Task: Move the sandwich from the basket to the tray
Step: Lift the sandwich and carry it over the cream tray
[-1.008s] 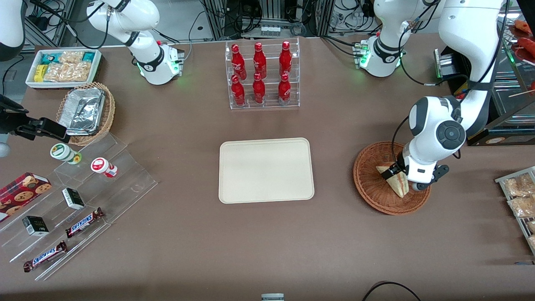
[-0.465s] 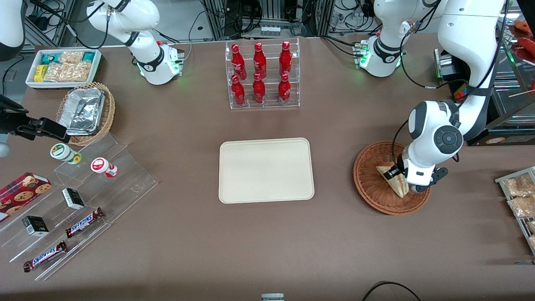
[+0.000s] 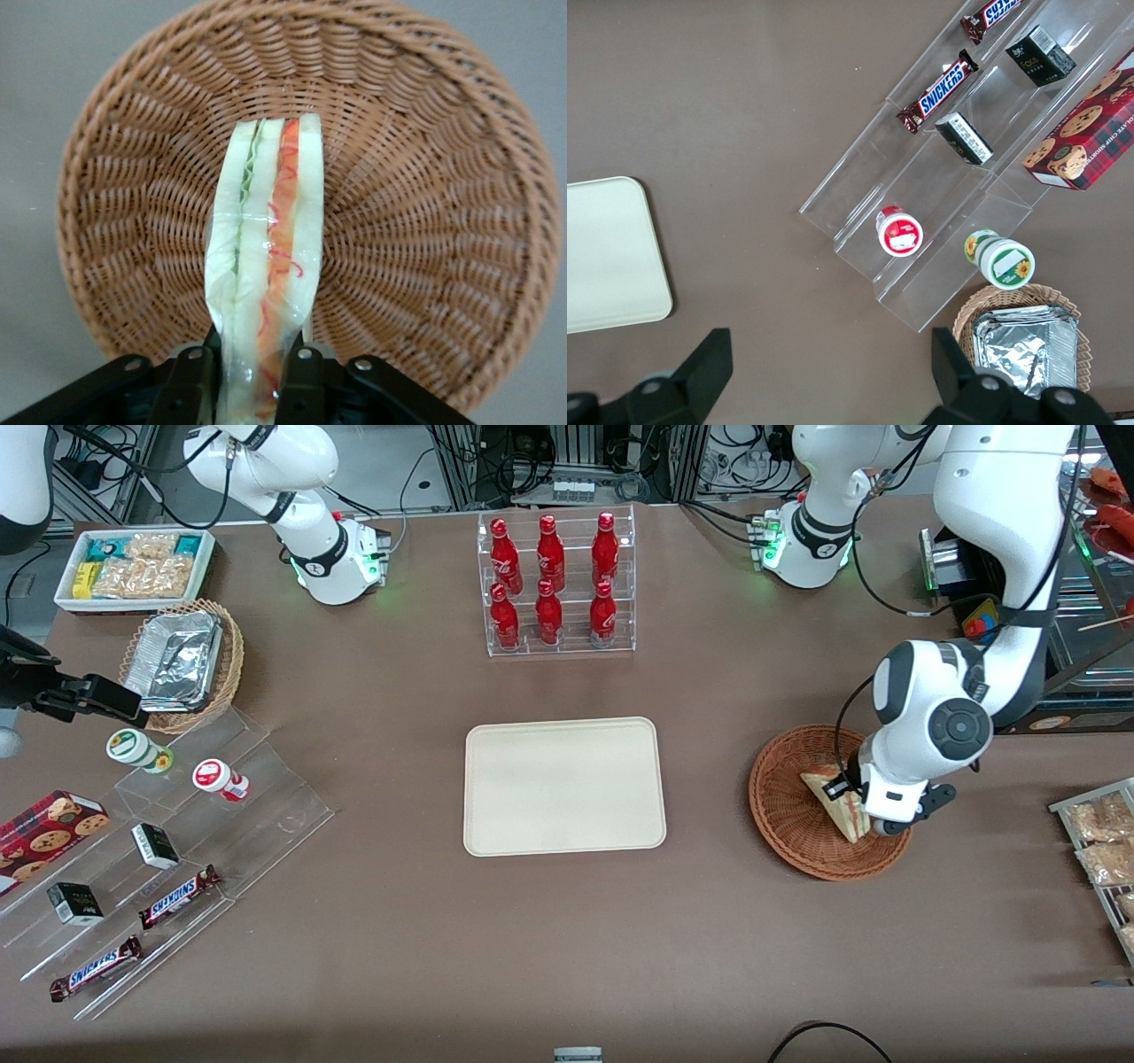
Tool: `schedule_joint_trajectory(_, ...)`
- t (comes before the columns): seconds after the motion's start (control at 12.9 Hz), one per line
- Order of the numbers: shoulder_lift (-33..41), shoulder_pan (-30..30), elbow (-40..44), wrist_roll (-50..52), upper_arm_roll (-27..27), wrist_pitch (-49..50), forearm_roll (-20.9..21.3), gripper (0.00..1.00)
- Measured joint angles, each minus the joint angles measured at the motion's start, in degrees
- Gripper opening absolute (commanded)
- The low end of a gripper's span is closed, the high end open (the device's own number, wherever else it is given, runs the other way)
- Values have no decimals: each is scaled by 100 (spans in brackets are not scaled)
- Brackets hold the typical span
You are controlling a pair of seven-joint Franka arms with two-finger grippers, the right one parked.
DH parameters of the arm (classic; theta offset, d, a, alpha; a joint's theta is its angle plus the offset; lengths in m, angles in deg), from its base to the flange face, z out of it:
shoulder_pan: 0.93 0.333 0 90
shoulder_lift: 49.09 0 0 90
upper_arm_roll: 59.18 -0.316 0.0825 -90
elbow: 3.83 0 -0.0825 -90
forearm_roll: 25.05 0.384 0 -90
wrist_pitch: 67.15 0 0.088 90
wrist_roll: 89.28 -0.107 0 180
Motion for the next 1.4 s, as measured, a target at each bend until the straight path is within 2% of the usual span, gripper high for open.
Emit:
schedule_joint_trajectory(0.23,3,-323,656,-615,45,1017,3,0)
schedule_joint_trajectory(0.47,-4,-707,740,-883,152,1094,-16,0)
schedule_joint_trajectory(0.78,-19,-1258,1031,-916,322,1116,-510,0)
schedule_joint_trajectory(1.01,-297,-2006,1398,-209,338,1113,-570,0)
schedule_joint_trajectory(1.4,-1396,-2978,2605,967,340,1099,-570,0)
